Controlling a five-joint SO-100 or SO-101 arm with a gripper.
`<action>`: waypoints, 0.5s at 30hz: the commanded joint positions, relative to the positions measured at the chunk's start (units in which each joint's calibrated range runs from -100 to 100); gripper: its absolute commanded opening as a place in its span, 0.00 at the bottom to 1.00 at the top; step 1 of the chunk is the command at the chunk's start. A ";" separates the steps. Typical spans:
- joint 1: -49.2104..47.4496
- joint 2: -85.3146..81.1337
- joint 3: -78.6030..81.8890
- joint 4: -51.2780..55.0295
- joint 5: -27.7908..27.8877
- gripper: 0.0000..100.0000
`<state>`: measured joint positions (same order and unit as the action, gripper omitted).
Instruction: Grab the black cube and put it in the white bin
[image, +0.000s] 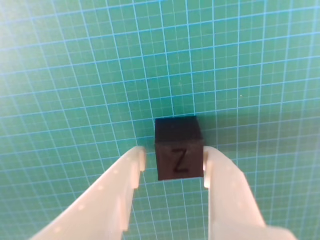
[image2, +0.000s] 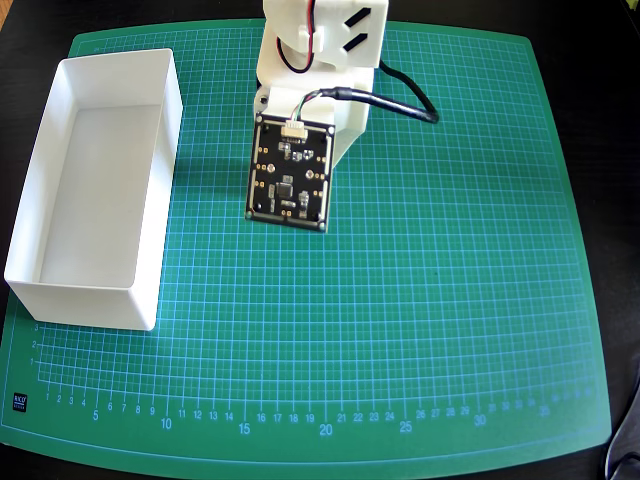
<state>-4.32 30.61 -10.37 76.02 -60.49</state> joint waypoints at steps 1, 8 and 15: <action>-0.21 -0.43 -2.13 -0.29 0.03 0.13; 0.05 -0.77 -2.22 -0.37 0.03 0.13; 0.30 -0.77 -2.22 -0.37 0.03 0.13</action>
<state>-4.32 30.61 -10.37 76.02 -60.49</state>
